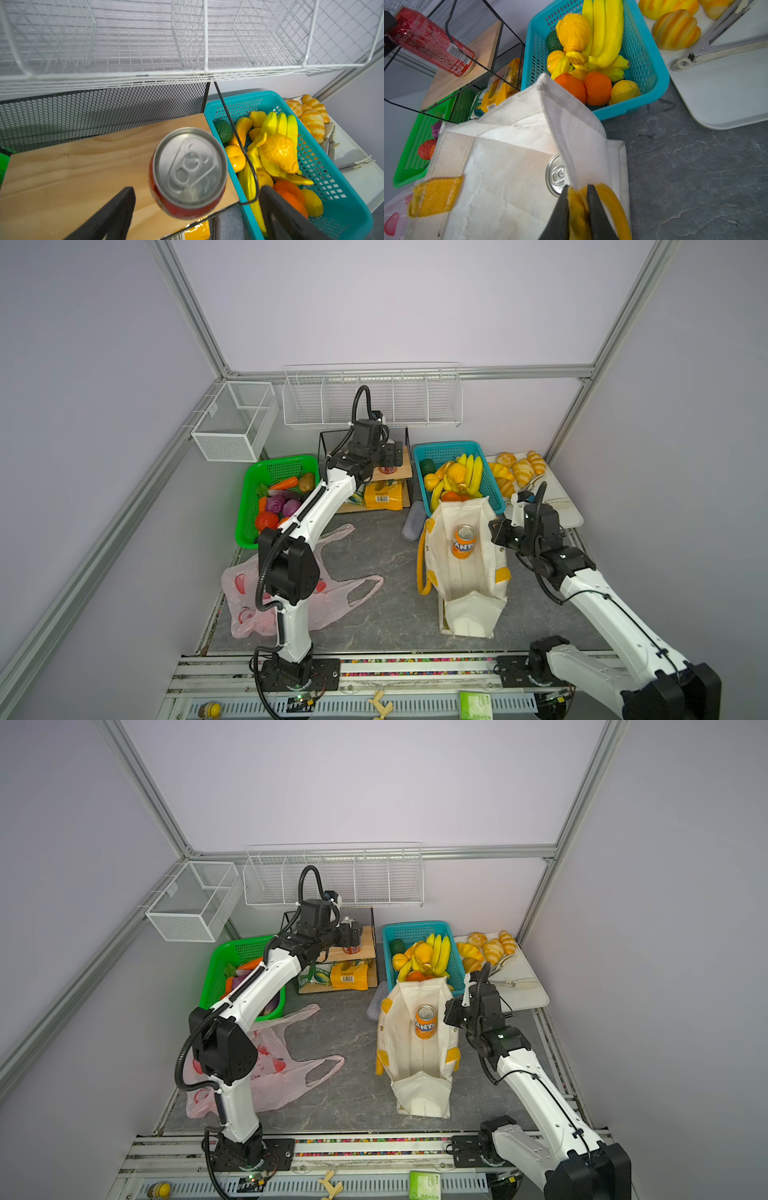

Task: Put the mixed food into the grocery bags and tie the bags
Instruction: 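Reach the left gripper to the shelf and grasp the red Coca-Cola can, then carry the Coca-Cola can with the left gripper toward the tote bag opening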

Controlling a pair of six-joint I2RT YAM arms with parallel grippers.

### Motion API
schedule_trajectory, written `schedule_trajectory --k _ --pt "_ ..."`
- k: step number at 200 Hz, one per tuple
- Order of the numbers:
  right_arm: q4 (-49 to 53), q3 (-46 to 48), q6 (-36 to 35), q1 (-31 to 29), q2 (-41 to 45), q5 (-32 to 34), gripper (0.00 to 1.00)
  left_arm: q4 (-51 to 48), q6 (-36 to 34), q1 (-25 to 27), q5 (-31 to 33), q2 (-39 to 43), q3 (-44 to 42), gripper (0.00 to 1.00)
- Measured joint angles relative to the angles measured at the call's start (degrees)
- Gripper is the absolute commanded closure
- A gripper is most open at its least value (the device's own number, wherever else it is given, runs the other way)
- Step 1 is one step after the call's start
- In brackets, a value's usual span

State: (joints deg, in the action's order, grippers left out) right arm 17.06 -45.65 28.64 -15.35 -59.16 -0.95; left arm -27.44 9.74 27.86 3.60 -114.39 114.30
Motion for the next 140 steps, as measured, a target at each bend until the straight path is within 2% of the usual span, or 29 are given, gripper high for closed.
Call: schedule_trajectory --k 36,69,120,140 --pt "-0.2 -0.2 -0.2 0.0 -0.46 -0.07 0.83 -2.49 -1.05 -0.11 1.11 -5.27 6.6 0.21" --pt "-0.2 -0.22 -0.24 0.0 -0.66 -0.17 0.83 -3.87 -1.86 -0.11 1.7 -7.58 8.35 0.31" --pt "-0.17 -0.22 -0.39 0.0 -0.66 -0.17 0.83 -4.17 -2.75 -0.11 2.14 -8.63 9.86 0.55" --pt "-0.17 -0.22 -0.39 0.0 -0.66 -0.17 0.83 -4.17 -2.95 -0.11 2.27 -8.63 9.86 0.6"
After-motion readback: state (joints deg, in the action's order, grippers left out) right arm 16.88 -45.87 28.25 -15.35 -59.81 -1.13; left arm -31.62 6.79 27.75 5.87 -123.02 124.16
